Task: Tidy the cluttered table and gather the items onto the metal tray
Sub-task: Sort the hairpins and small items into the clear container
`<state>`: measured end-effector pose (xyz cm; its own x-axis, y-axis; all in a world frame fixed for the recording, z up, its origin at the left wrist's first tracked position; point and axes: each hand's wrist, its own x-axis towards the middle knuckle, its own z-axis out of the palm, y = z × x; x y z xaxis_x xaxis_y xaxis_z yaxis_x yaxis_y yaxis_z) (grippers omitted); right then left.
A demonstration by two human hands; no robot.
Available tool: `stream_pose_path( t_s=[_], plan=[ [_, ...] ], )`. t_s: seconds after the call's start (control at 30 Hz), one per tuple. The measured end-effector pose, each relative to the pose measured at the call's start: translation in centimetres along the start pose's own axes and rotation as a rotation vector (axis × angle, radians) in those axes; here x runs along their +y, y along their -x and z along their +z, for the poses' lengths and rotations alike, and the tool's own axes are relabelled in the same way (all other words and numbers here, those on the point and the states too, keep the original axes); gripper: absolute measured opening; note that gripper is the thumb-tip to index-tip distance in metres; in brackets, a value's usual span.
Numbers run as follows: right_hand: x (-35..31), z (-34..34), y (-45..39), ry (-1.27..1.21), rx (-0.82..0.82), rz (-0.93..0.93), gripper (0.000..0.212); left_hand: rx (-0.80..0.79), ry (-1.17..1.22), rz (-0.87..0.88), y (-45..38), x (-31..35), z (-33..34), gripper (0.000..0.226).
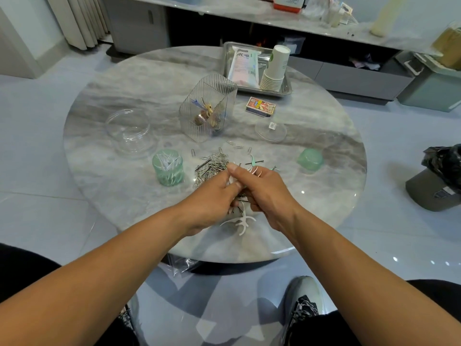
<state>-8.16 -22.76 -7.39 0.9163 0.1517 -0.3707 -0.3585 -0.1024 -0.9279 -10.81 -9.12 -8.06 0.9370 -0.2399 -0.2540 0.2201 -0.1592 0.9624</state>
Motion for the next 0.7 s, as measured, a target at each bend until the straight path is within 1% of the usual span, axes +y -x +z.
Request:
stream_pose_path(
  t_s=[0.1, 0.23, 0.3, 0.4, 0.47, 0.53, 0.6, 0.7],
  plan=[
    [0.2, 0.0, 0.1, -0.067, 0.021, -0.102, 0.03, -0.084, -0.148, 0.044, 0.0, -0.1, -0.6, 0.013],
    [0.8, 0.3, -0.3, 0.078, 0.111, -0.144, 0.029, -0.175, -0.274, 0.063, 0.1, -0.1, -1.1, 0.032],
    [1.0, 0.4, -0.4, 0.158, 0.142, -0.16, 0.026, -0.21, -0.258, 0.084, 0.2, 0.0, -1.1, 0.034],
    [0.6, 0.3, -0.3, 0.16, 0.148, -0.185, 0.014, -0.17, -0.183, 0.041, 0.1, 0.0, -1.3, 0.027],
    [0.2, 0.2, -0.2, 0.06, 0.125, -0.177, 0.01, -0.129, -0.131, 0.023, 0.0, 0.1, -1.3, 0.027],
    [-0.1, 0.2, -0.1, -0.074, 0.087, -0.16, 0.018, -0.081, -0.092, 0.045, 0.1, 0.2, -1.1, 0.028],
    [-0.4, 0.2, -0.1, -0.16, 0.076, -0.147, 0.024, -0.029, -0.098, 0.102, 0.2, 0.3, -0.8, 0.027],
    [-0.4, 0.1, -0.3, -0.231, 0.066, -0.122, 0.023, 0.039, -0.156, 0.186, 0.2, 0.3, -0.6, 0.025]
  ],
)
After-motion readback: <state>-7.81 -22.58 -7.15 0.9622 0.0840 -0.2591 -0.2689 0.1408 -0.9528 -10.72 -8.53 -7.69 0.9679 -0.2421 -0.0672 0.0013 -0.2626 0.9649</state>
